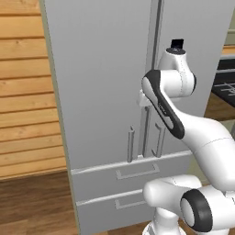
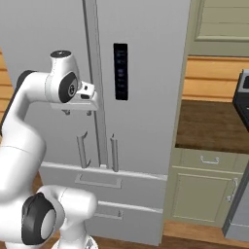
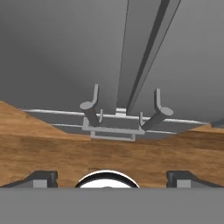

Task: Take the strawberry from the fridge and place it on top of the pancake, located on the dining counter.

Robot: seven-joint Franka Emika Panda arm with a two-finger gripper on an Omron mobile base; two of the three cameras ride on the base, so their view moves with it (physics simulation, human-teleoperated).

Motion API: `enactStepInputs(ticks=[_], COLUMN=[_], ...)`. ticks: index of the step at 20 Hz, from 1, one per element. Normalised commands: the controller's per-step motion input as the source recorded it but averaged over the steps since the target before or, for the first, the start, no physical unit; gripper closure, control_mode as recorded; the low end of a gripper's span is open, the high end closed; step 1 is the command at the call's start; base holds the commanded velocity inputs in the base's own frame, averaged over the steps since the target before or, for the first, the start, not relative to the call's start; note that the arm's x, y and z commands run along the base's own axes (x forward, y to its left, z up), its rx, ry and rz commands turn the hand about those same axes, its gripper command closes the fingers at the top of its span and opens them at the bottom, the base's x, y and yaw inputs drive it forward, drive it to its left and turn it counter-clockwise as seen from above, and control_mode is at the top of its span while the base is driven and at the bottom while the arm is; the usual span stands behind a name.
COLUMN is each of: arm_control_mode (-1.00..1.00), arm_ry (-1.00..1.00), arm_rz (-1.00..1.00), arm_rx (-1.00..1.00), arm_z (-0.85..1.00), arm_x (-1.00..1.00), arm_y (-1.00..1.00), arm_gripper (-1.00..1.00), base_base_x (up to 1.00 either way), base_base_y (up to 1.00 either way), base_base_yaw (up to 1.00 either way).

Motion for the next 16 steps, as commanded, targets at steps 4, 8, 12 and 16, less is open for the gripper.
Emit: enactStepInputs(ticks=[4, 8, 12, 16], arm_control_mode=[1.00, 1.00, 1.00, 1.00], arm_ry=[0.00, 0.00, 0.00, 0.00], arm_rz=[0.00, 0.00, 0.00, 0.00], arm_rx=[0.00, 0.00, 0.00, 0.00], arm_z=[0.00, 0.00, 0.00, 0.00], arm_x=[0.00, 0.00, 0.00, 0.00], arm_y=[0.00, 0.00, 0.00, 0.00], arm_gripper=[-1.00, -1.00, -1.00, -1.00], base_base_x=[-0.02, 0.00, 0.00, 0.01], base_base_y=[-0.31, -0.37, -0.32, -0.05], base_base_yaw=[0.00, 0.00, 0.00, 0.00])
